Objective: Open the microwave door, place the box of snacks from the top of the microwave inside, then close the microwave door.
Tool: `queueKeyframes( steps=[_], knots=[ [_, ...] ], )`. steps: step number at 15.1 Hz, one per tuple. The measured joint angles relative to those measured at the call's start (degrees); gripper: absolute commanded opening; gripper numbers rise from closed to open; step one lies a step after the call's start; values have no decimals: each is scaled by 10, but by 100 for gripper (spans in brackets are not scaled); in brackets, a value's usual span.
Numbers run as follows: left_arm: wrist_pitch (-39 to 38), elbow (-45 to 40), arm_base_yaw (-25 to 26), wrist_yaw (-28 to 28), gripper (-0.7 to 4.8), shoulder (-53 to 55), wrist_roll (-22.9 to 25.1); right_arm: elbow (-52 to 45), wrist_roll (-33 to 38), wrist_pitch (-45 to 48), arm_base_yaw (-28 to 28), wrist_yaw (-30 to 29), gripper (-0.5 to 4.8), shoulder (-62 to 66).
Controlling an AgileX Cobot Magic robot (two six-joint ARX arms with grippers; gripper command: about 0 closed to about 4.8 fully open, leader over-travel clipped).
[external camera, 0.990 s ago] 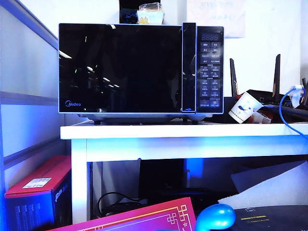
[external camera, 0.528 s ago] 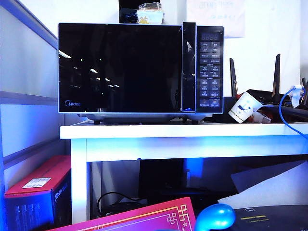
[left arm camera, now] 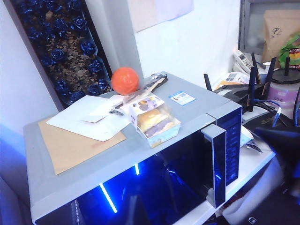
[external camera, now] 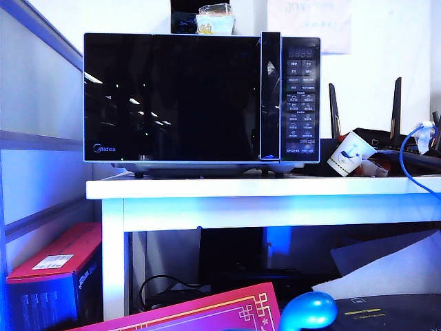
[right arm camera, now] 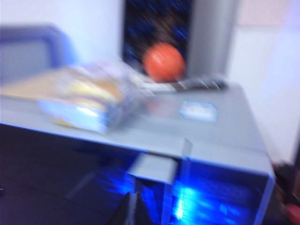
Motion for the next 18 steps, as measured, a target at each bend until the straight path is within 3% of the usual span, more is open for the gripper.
queueKeyframes(
  steps=[1, 5, 6, 7, 8, 15, 18],
  knots=[
    [4, 0, 0, 0, -6, 0, 0, 0, 1, 14, -1, 7, 225, 14],
    [18, 0, 0, -1, -6, 0, -1, 0, 40, 75, 1, 21, 248, 82],
    [18, 0, 0, -1, -6, 0, -1, 0, 46, 104, 5, 41, 285, 102],
    [18, 0, 0, -1, -6, 0, -1, 0, 47, 122, 9, 56, 371, 116],
    [18, 0, 0, -1, -6, 0, -1, 0, 47, 136, 13, 70, 397, 128],
    [19, 0, 0, -1, -6, 0, -1, 3, 49, 227, 14, 131, 396, 204],
    [21, 0, 0, -1, -6, 0, -1, 4, 49, 238, 14, 130, 384, 237]
  ],
)
